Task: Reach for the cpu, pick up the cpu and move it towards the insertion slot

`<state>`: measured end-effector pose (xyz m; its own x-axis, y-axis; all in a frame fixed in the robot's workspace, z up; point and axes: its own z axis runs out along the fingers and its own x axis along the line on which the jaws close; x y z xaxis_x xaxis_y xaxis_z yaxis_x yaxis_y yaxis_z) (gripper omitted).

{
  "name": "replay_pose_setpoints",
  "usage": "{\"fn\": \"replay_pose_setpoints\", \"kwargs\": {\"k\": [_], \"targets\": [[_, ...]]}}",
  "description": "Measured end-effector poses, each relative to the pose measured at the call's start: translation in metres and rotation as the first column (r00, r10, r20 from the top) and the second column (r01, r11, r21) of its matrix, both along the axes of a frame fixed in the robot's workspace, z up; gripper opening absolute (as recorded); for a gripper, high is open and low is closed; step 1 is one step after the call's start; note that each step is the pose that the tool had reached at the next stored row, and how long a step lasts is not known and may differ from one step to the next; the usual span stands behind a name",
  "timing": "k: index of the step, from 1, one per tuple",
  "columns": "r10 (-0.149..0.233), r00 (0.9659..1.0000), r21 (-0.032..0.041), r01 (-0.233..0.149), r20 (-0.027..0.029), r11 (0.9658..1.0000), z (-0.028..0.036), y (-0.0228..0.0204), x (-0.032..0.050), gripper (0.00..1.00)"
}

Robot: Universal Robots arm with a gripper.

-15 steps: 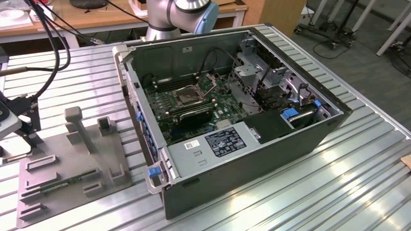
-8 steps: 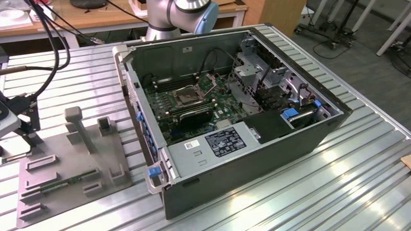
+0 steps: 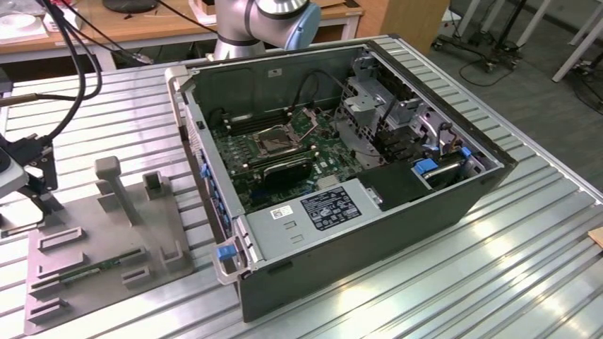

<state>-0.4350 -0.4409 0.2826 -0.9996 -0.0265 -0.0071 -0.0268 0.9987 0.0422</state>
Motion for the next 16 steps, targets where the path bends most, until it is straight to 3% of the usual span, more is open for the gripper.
{"fn": "replay_pose_setpoints", "kwargs": {"k": [16], "targets": [[0.000,1.0000,-0.0001,0.000,-0.0002,1.0000,0.0043,0.0000,0.0000,0.54]]}}
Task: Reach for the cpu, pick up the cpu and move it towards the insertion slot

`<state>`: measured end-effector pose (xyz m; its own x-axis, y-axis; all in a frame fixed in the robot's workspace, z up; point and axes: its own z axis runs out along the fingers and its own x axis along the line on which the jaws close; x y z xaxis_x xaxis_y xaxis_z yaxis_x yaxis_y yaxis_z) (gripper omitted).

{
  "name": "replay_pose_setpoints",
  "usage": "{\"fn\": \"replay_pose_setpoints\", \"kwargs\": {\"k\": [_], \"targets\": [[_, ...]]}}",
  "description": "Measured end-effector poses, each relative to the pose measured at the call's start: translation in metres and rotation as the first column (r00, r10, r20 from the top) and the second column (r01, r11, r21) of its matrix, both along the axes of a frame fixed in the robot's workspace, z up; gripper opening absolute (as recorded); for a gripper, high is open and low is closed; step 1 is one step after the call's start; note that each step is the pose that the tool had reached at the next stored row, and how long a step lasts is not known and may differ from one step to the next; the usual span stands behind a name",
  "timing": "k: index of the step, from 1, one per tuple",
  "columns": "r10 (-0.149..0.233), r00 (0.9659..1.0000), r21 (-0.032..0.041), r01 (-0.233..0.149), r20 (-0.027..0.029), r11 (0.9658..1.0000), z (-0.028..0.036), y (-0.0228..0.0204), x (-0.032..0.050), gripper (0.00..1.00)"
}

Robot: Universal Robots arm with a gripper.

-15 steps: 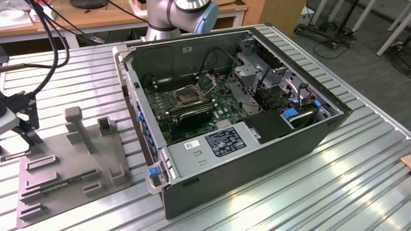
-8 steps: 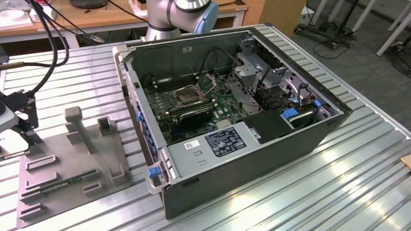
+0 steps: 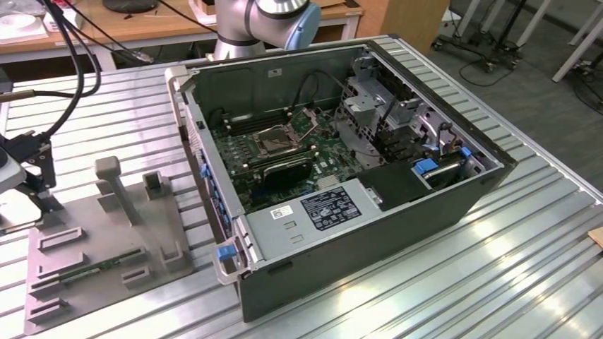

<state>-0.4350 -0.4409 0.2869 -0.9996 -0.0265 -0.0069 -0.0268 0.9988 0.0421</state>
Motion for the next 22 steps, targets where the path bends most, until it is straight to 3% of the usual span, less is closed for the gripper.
{"fn": "replay_pose_setpoints", "kwargs": {"k": [22], "targets": [[0.000,1.0000,0.0001,0.000,0.0002,1.0000,0.0114,0.0000,0.0000,0.54]]}}
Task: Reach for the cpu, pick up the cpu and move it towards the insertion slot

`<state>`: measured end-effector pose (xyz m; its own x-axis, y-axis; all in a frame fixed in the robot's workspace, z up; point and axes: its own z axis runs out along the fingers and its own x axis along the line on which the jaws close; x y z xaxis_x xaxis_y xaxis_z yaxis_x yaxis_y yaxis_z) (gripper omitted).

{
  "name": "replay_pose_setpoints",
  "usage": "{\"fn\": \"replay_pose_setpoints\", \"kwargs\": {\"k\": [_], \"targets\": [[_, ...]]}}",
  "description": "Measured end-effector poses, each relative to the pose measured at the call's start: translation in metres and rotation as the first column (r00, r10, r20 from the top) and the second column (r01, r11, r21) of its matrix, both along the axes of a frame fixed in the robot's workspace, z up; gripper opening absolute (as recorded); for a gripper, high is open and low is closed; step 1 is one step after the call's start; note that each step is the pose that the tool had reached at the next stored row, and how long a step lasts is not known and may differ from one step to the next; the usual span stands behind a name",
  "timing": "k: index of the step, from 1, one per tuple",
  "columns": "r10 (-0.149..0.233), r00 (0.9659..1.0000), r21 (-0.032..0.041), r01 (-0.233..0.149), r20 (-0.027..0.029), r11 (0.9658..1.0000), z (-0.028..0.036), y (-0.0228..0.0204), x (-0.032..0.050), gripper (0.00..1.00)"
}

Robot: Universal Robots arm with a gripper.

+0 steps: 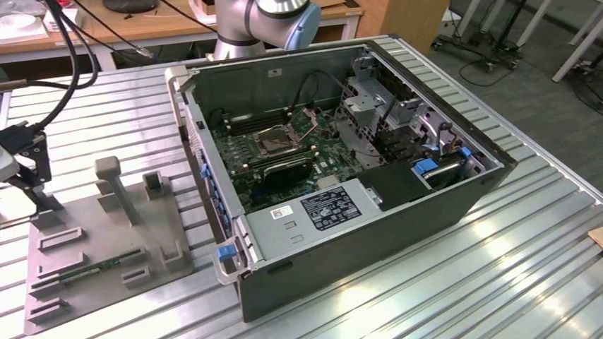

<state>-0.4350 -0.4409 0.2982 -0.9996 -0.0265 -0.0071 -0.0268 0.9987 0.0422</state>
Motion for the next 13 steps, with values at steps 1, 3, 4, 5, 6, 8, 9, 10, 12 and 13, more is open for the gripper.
{"fn": "replay_pose_setpoints", "kwargs": {"k": [1,3,4,5,6,8,9,10,12,13], "targets": [[0.000,1.0000,0.0000,0.000,0.0000,1.0000,0.0005,0.0000,0.0000,0.54],[0.000,1.0000,0.0000,0.000,0.0000,1.0000,0.0014,0.0000,0.0000,0.54],[0.000,1.0000,0.0000,0.000,0.0001,1.0000,0.0018,0.0000,0.0000,0.54],[0.000,1.0000,0.0000,0.000,-0.0001,1.0000,0.0024,0.0000,0.0000,0.54],[0.000,1.0000,-0.0001,0.000,-0.0001,1.0000,0.0030,0.0000,0.0000,0.54],[0.000,1.0000,0.0000,0.000,0.0000,1.0000,0.0041,0.0000,0.0000,0.54],[0.000,1.0000,0.0000,0.000,0.0000,1.0000,0.0047,0.0000,0.0000,0.54],[0.000,1.0000,0.0000,0.000,0.0000,1.0000,0.0054,0.0000,0.0000,0.54],[0.000,1.0000,0.0000,0.000,0.0000,1.0000,0.0069,0.0000,0.0000,0.54],[0.000,1.0000,0.0000,0.000,0.0000,1.0000,0.0076,0.0000,0.0000,0.54]]}}
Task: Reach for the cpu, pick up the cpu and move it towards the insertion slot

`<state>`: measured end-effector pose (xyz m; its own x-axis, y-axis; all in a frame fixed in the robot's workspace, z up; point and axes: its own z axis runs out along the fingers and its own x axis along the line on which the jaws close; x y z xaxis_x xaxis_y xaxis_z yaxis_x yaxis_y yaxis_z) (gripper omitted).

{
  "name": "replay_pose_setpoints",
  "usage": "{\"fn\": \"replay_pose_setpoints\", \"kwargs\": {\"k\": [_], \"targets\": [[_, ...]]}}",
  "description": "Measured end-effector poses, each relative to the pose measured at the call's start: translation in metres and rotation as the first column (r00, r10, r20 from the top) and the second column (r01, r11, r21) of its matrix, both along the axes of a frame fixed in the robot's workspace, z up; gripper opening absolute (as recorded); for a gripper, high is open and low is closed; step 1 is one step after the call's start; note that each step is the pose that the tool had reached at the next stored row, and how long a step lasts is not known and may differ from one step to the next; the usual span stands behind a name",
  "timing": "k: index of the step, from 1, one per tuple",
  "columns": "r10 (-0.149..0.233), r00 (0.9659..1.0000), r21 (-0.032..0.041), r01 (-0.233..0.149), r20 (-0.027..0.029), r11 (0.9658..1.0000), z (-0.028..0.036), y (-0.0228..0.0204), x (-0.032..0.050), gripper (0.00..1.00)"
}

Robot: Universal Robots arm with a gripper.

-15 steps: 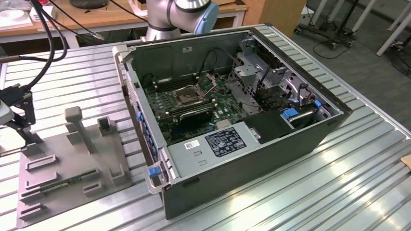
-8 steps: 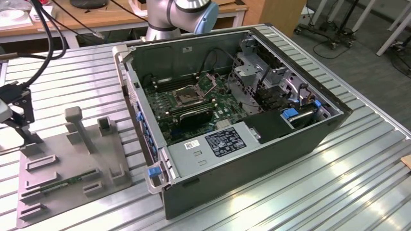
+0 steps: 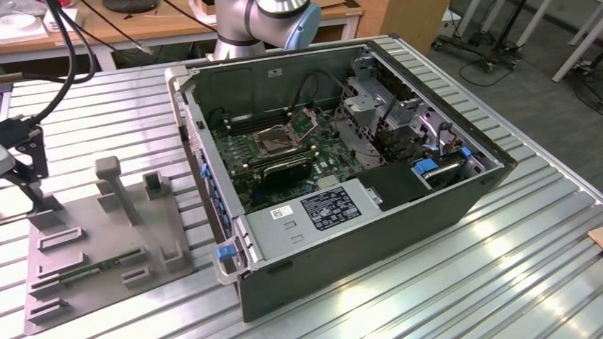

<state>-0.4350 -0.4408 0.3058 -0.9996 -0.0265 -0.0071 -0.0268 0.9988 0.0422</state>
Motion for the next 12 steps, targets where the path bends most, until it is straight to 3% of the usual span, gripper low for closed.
{"fn": "replay_pose_setpoints", "kwargs": {"k": [12], "targets": [[0.000,1.0000,0.0000,0.000,0.0002,1.0000,0.0092,0.0000,0.0000,0.54]]}}
